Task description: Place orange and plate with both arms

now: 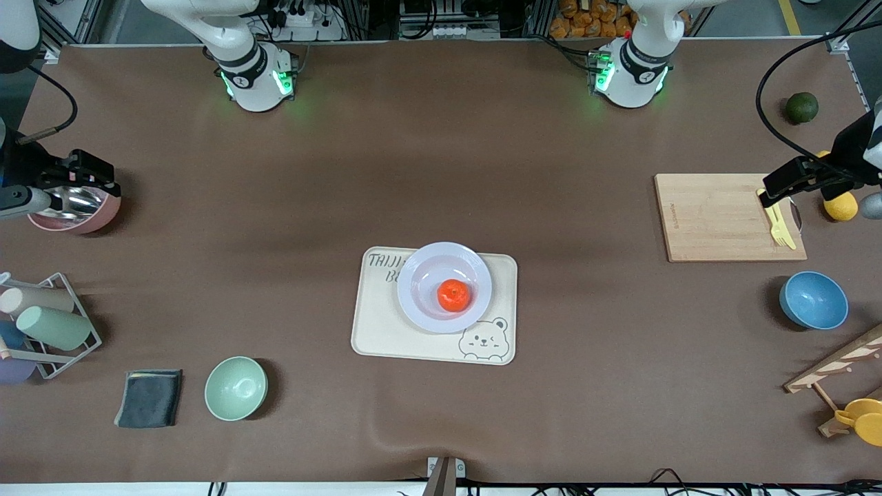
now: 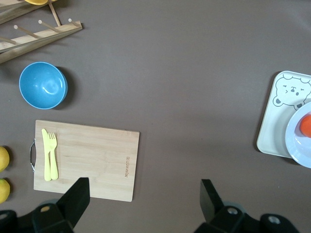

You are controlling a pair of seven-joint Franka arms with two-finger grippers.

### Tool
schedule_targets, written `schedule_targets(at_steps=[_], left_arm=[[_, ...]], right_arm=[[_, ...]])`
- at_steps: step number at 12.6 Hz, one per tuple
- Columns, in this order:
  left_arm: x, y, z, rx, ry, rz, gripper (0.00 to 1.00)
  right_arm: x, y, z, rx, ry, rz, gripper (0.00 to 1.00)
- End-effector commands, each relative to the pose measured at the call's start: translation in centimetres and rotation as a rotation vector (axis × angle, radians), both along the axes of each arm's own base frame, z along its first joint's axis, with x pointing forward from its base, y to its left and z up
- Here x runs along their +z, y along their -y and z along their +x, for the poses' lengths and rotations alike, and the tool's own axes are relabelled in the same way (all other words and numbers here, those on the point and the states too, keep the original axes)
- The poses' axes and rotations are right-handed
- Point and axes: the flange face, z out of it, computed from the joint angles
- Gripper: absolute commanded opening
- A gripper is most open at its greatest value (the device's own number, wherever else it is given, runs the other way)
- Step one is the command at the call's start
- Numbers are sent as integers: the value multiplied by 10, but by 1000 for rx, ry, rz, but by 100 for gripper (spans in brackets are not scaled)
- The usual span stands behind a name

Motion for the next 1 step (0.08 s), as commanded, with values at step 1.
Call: schedule_targets(at_steps=[1], left_arm=[[5,0,2,-22,13,11,100]], right_arm=[[1,-2,-2,-32,-13,-25,100]])
